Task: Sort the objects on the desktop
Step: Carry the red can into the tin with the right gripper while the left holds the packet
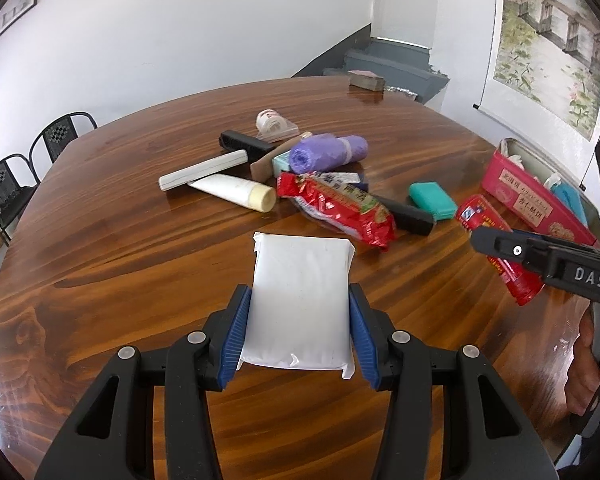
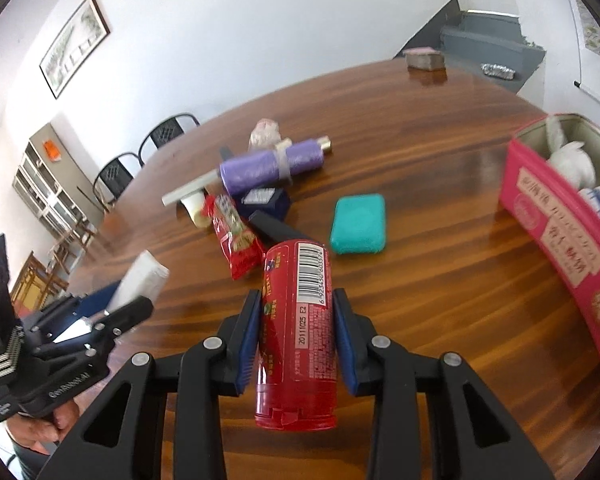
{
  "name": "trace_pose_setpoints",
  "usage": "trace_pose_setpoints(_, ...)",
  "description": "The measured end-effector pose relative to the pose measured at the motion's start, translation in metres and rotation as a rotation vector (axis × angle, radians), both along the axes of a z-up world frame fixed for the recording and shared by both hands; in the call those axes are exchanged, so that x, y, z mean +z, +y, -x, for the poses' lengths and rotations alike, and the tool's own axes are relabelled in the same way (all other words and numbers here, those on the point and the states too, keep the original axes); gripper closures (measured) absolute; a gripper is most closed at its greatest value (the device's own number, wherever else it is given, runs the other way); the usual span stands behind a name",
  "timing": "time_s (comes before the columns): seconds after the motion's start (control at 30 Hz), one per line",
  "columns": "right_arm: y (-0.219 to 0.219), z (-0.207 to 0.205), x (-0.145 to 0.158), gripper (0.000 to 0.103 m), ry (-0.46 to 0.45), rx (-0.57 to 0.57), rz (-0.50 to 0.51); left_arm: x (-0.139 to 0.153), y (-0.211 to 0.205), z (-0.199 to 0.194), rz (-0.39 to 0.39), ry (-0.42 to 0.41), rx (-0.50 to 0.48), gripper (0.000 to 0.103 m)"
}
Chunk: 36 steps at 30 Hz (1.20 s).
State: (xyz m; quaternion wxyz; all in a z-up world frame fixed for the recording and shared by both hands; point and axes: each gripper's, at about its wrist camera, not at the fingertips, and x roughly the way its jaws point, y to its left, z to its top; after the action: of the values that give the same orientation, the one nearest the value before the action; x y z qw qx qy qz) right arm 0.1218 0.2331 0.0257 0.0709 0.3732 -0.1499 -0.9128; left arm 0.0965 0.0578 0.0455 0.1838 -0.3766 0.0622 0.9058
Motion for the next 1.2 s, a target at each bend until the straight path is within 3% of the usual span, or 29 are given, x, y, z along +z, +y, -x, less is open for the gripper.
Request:
trace_pose_setpoints(0.33, 0.047, -0.029, 0.028, 0.065, 0.107, -0.148, -0.005, 0.012, 0.036, -0.006, -0.022, 0.012, -0.059, 0.052)
trace_pose_setpoints(0.8, 0.158, -0.086, 0.055, 0.065, 0.222, -0.443, -0.017, 0.029, 0.112, -0.024, -0.013, 0.039, -0.182, 0.052)
trace_pose_setpoints(0.97, 0.193, -0.099, 0.059, 0.065, 0.230, -0.545, -0.069, 0.032, 0.140, -0.030, -0.002, 0.045, -0.232, 0.052)
trace_pose_setpoints(1.2, 0.231, -0.088, 0.047, 0.065, 0.165, -0.637, -0.129, 0.033, 0.166, -0.038, 0.001, 0.044, -0.280, 0.052)
